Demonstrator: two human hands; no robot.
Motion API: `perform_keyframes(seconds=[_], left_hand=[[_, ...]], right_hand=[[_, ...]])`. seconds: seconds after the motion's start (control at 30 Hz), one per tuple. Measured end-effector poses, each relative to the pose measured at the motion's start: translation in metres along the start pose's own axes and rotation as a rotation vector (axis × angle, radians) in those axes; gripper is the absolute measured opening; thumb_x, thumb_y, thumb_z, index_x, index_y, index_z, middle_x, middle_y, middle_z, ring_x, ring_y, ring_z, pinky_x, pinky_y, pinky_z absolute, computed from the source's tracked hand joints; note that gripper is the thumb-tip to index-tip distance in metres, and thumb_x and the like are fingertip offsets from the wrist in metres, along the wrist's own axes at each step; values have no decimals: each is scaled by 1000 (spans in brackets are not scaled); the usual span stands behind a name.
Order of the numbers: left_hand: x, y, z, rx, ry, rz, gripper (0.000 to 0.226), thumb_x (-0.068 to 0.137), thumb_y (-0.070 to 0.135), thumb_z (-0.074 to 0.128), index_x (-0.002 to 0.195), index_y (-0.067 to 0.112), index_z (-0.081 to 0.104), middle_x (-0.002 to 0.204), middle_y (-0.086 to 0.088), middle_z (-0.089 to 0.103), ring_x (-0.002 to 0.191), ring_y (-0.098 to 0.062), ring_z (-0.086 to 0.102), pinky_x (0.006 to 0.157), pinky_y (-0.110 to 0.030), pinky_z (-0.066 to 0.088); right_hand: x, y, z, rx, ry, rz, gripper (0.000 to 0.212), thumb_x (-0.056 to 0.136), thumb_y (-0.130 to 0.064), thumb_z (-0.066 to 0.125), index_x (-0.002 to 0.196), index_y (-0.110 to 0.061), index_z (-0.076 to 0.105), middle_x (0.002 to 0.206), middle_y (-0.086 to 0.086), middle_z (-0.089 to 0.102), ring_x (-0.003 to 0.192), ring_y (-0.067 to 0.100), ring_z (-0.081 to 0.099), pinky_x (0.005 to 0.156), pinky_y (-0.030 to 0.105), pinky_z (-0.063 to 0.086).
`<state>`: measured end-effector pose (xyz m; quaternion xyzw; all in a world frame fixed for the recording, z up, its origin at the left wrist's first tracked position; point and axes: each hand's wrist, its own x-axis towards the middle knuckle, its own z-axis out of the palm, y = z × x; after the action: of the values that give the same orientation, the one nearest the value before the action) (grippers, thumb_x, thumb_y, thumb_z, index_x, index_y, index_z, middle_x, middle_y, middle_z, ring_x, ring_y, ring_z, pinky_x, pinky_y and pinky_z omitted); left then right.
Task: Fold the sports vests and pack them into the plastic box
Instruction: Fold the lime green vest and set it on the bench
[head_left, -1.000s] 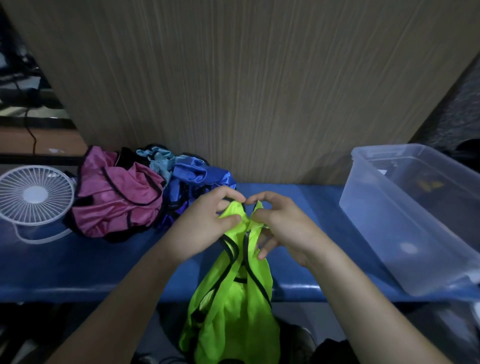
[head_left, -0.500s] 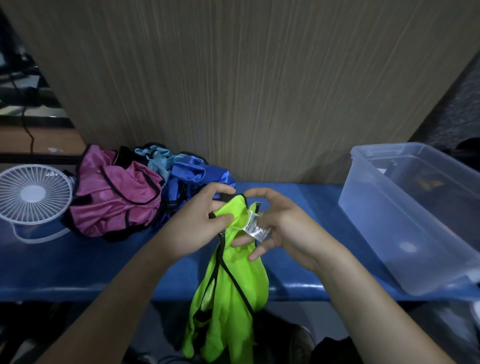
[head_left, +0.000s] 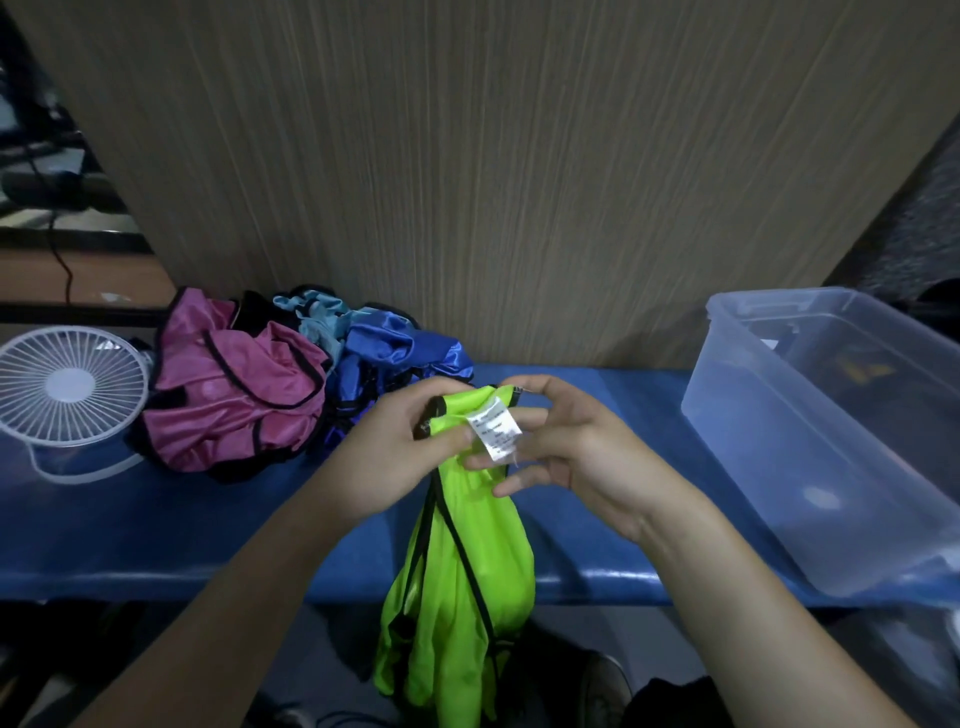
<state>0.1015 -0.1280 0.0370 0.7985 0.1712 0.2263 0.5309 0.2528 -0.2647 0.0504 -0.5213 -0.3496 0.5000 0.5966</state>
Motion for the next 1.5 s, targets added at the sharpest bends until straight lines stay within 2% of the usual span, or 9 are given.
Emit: perform_keyframes(seconds=[0.23, 0.33, 0.4, 0.57, 0.83, 0.97, 1.17, 1.3, 1.5], left_hand=[[3, -7, -7, 49, 212, 6, 4, 91, 23, 73, 93, 27, 73, 89, 4, 73, 81, -11, 67, 76, -31, 50], [1, -3, -7, 8, 186, 33, 8, 89, 15, 74, 96, 18, 74, 95, -3, 75, 88, -18, 71, 78, -30, 55], [1, 1, -5, -13, 143, 64, 12, 87, 10, 74, 98, 14, 75, 97, -3, 76, 87, -12, 71, 76, -18, 53], [-1, 0, -8, 5, 103, 118, 17, 84, 7, 76, 98, 17, 75, 100, 0, 75, 94, -14, 70, 83, -22, 53], [-1, 1, -12, 19, 96, 177, 26, 80, 31, 75, 103, 21, 75, 101, -4, 72, 98, -18, 67, 88, -31, 51], [-3, 6, -13, 40, 84, 161, 18, 81, 23, 78, 99, 25, 74, 98, 5, 73, 94, -8, 67, 85, -24, 51], [-8, 17, -19, 108, 126, 76, 22, 86, 3, 73, 94, 23, 72, 97, 14, 72, 94, -5, 69, 81, -21, 56], [-10, 22, -21, 166, 194, 88, 16, 83, 13, 77, 85, 28, 72, 69, 0, 62, 59, -12, 51, 58, -27, 42], [-28, 52, -23, 278, 267, 178, 10, 78, 32, 81, 80, 27, 72, 53, 3, 50, 50, -5, 37, 50, -20, 30]], right_hand=[[7, 9, 5, -345, 254, -193, 43, 88, -6, 73, 124, -17, 54, 87, 10, 68, 77, 25, 68, 76, 42, 54], [14, 18, 0, -683, 363, -205, 62, 72, -44, 85, 127, -34, 58, 106, -3, 54, 93, 8, 59, 90, 26, 50], [16, 20, -1, -577, 243, -114, 63, 73, -53, 82, 129, -34, 59, 122, -5, 58, 112, 5, 58, 104, 31, 47], [14, 19, -3, -253, 2, -84, 41, 88, -31, 69, 124, -12, 65, 126, 20, 64, 121, 32, 60, 111, 44, 43], [13, 18, 3, -202, -18, -178, 31, 87, -16, 69, 115, -4, 63, 116, 23, 64, 108, 28, 61, 102, 44, 46], [14, 20, 4, -106, -10, -218, 20, 80, -3, 73, 85, -9, 55, 91, 18, 52, 88, 26, 50, 80, 37, 44], [13, 14, 5, -68, 47, -320, 28, 80, 8, 71, 85, -13, 53, 84, 16, 49, 81, 28, 43, 62, 23, 41], [5, 8, 11, -54, 38, -310, 19, 84, 2, 71, 93, -12, 63, 78, 6, 56, 71, 15, 51, 60, 19, 43], [-21, -8, 24, -233, 92, -338, 20, 82, -12, 72, 101, -9, 67, 86, 17, 61, 82, 24, 54, 74, 37, 46]])
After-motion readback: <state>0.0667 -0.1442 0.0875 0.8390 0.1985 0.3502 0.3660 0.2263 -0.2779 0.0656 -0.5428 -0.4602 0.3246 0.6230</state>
